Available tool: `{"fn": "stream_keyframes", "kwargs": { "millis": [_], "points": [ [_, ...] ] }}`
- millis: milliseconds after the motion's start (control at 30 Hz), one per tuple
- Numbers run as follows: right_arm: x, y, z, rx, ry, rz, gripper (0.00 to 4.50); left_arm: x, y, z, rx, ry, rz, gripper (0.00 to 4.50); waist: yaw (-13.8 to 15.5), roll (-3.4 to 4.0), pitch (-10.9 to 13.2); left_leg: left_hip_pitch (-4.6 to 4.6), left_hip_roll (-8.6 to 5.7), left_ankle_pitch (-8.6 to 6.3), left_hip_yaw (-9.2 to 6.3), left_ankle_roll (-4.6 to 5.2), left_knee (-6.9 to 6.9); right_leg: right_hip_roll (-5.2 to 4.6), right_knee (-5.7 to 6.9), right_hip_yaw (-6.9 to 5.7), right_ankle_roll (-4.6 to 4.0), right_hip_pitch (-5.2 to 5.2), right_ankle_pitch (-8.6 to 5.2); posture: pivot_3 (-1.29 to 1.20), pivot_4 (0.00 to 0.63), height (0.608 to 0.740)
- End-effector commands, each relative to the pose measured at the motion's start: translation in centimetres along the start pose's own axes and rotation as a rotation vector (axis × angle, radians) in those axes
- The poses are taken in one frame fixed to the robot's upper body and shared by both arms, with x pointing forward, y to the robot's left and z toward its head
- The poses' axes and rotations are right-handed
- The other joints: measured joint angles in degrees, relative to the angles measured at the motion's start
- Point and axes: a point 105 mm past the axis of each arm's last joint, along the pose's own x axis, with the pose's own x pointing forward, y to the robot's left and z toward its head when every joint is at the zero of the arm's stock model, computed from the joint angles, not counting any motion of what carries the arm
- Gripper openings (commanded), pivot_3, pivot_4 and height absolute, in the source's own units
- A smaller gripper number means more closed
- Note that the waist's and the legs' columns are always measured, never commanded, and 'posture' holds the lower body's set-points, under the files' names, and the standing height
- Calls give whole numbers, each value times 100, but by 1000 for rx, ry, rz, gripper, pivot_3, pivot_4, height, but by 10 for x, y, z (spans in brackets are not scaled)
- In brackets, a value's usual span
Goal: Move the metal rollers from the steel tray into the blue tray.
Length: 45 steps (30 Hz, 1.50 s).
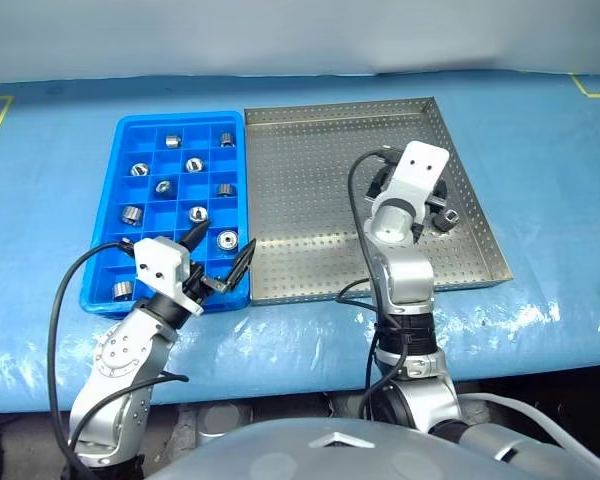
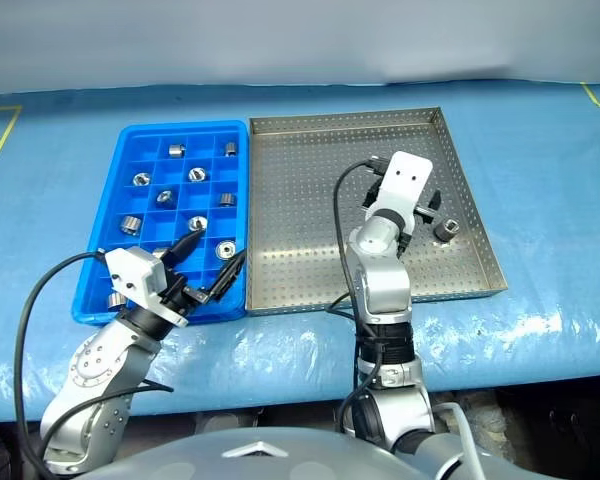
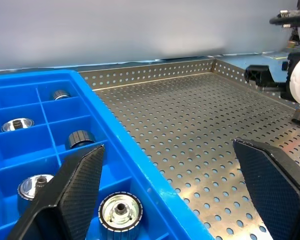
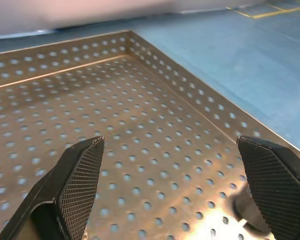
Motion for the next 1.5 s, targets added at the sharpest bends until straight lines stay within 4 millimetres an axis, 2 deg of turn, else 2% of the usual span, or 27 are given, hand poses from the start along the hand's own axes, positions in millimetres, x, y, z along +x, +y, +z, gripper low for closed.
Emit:
{"fn": "stream_keyframes", "kwargs": {
  "millis": [33, 233, 433, 600, 867, 1200, 1500],
  "points": [
    [-35, 22, -16, 193, 156, -58, 4477, 0, -2, 4, 7, -16, -17, 4500, -22, 0, 0, 0, 0, 0, 0, 0, 0, 0, 0, 1, 0, 0, 0, -26, 150, 740],
    [-31, 14, -18, 194, 156, -200, 4477, -1, -2, 2, 2, -11, -13, 4500, -54, 1, 0, 2, 0, 0, 1, 1, -1, 2, 1, 2, 0, 0, 0, -20, 150, 740],
    [-25, 25, -25, 224, 256, -235, 4477, 0, -3, 1, -2, -12, -9, 4500, -44, 1, -1, 2, 0, 0, 1, 2, 0, 1, 1, 3, 0, 1, 0, -11, 150, 740],
    [-12, 30, -26, 289, 301, -264, 4477, -1, -2, 0, -4, -9, -6, 4500, -54, 3, 0, 3, 0, -1, 3, 3, 1, 2, 2, 5, 0, 2, 0, -3, 150, 740],
    [-6, 43, -11, 394, 277, -191, 4477, -2, -1, 0, -3, -9, -2, 4500, -38, 6, 0, 4, 2, -3, 2, 7, -1, 6, 3, 4, -1, 2, 0, 9, 150, 740],
    [-2, 40, -15, 398, 270, -253, 4477, -2, -1, 0, -4, -5, 0, 4500, -36, 8, 0, 5, 1, -3, 2, 7, 0, 5, 6, 6, -1, 2, 0, 10, 150, 740],
    [15, 28, -25, 379, 295, -387, 4477, -4, -2, -2, -10, -1, 4, 4500, -24, 9, 0, 6, 1, -3, 4, 8, 0, 5, 6, 7, -1, 2, 0, 25, 150, 740]
  ]
}}
